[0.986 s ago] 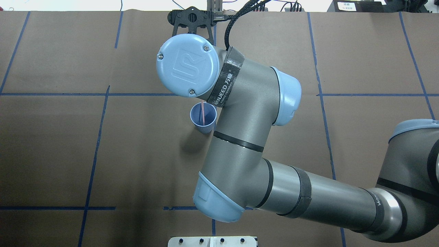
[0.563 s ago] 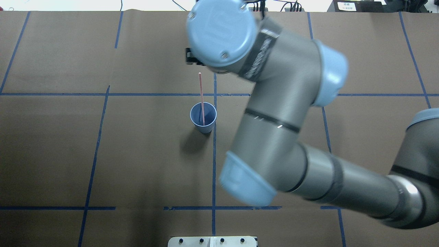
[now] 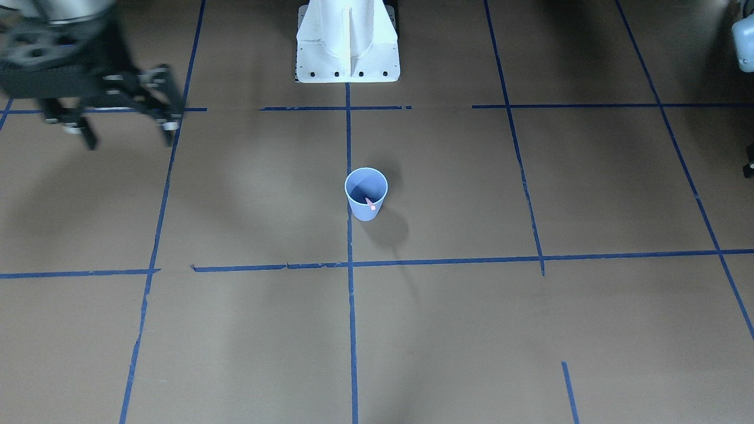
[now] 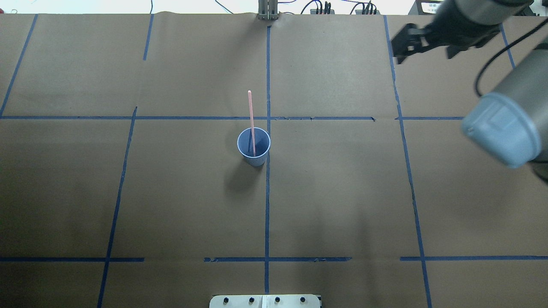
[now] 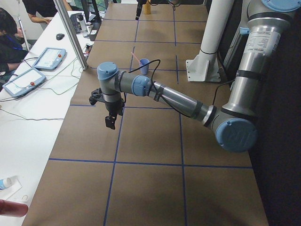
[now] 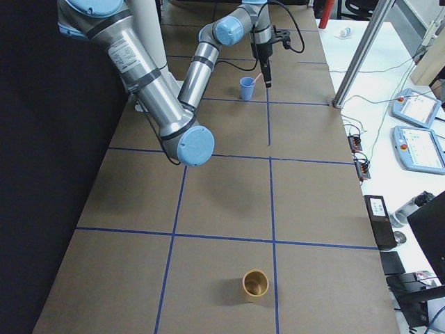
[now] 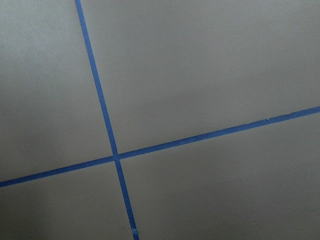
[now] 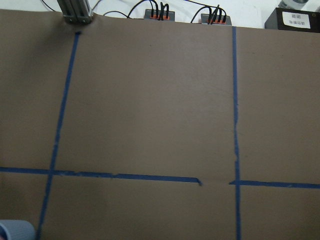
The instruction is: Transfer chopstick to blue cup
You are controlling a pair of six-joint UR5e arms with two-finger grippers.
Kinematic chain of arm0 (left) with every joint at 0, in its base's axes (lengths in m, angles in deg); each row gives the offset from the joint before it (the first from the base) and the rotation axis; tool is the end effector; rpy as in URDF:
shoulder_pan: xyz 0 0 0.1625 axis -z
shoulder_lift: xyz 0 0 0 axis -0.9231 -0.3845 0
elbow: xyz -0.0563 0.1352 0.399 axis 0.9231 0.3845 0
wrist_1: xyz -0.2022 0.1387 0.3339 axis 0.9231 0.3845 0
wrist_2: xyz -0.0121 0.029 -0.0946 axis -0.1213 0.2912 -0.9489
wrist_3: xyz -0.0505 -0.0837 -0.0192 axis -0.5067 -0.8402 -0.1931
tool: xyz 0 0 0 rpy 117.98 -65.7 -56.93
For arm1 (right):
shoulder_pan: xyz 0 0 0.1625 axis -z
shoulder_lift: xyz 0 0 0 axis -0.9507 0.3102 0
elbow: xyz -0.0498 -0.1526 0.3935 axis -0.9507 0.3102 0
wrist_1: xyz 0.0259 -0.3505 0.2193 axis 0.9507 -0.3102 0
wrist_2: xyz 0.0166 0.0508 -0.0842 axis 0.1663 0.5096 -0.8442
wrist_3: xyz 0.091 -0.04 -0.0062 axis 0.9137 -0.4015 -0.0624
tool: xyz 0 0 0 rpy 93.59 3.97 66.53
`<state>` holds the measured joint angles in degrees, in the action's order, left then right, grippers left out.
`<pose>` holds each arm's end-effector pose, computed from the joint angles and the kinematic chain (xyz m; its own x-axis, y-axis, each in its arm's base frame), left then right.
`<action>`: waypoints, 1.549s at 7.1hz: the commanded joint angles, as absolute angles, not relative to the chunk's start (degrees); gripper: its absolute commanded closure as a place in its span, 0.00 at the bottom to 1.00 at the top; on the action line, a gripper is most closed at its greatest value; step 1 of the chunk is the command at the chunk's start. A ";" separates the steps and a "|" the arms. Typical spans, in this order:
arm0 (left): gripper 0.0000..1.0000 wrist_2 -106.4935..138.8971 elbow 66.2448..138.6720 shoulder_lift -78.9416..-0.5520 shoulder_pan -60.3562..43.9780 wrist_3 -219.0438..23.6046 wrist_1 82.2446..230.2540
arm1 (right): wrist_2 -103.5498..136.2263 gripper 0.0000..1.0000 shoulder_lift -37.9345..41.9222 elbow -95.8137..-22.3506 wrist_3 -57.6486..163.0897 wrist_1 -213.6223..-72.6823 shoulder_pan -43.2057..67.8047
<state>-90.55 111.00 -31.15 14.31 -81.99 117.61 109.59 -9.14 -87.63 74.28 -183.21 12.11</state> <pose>0.0097 -0.5627 0.5057 0.7614 0.2173 -0.6108 -0.1563 0.9759 0.1524 -0.1911 -0.5061 0.1905 0.7582 -0.1006 0.6442 -0.0770 0.9673 0.2417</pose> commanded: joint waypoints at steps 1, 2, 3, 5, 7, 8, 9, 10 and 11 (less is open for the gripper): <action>0.00 -90.76 108.79 -29.30 16.62 -77.66 117.67 | 117.75 0.01 7.51 -87.03 59.30 -172.83 1.66; 0.00 -90.85 108.17 -28.08 17.77 -75.97 117.67 | 121.25 0.01 14.47 -83.28 54.98 -164.40 -2.73; 0.00 -90.94 108.17 -27.63 17.87 -75.26 117.84 | 124.50 0.01 22.37 -77.85 46.41 -156.05 -7.13; 0.00 -90.85 108.08 -27.45 18.04 -75.25 117.84 | 125.77 0.01 26.15 -66.42 44.05 -143.45 -10.42; 0.00 -90.94 108.17 -23.86 18.57 -75.25 117.93 | 126.38 0.01 27.09 -63.12 44.74 -141.29 -10.68; 0.00 -93.03 108.08 -23.32 18.57 -75.43 118.10 | 128.64 0.00 27.37 -63.21 45.44 -141.29 -11.30; 0.00 -94.53 107.12 -23.32 18.57 -75.52 118.19 | 133.45 0.00 27.46 -63.12 47.45 -141.55 -13.48; 0.00 -94.54 105.81 -23.32 18.57 -75.61 119.41 | 134.98 0.00 27.63 -63.81 47.73 -142.86 -17.15; 0.00 -94.63 103.71 -23.32 18.57 -75.61 121.34 | 134.91 0.00 27.46 -64.34 47.73 -146.26 -18.41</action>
<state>-94.30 105.90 -23.37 18.57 -75.56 119.42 133.78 27.49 -63.72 47.37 -143.14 -15.89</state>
